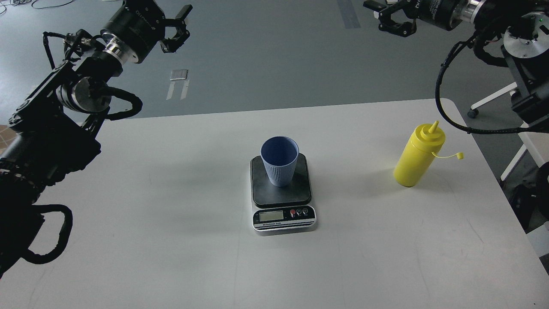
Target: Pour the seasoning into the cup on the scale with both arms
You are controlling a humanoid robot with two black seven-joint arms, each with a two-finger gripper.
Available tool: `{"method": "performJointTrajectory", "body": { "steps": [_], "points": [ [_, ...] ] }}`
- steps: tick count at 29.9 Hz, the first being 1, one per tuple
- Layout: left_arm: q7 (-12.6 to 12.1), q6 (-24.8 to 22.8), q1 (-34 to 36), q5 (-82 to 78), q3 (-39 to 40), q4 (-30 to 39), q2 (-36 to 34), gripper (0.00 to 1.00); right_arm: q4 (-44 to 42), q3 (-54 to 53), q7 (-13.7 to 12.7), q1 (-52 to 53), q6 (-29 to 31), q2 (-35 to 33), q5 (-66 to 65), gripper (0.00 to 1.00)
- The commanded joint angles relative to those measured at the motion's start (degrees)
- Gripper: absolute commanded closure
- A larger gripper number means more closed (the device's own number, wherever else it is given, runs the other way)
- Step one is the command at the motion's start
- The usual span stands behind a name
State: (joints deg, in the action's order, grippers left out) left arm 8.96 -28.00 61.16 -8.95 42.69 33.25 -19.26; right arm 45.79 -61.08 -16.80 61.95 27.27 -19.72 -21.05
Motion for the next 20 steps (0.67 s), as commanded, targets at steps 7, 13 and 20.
{"method": "performJointTrajectory", "body": {
  "steps": [7, 13, 20],
  "points": [
    [0.0, 0.0, -0.2, 0.8, 3.0, 0.0, 2.9, 0.02, -2.5, -2.6, 5.7, -2.8, 0.3, 4.5, 7.2, 0.0],
    [0.0, 0.0, -0.5, 0.8, 3.0, 0.0, 3.2, 0.02, -1.8, -3.8, 5.7, -5.2, 0.5, 5.7, 11.5, 0.0],
    [-0.1, 0.0, -0.6, 0.8, 2.8, -0.1, 3.1, 0.02, -1.2, -3.9, 5.9, -6.3, 0.7, 5.6, 11.4, 0.0]
  ]
}}
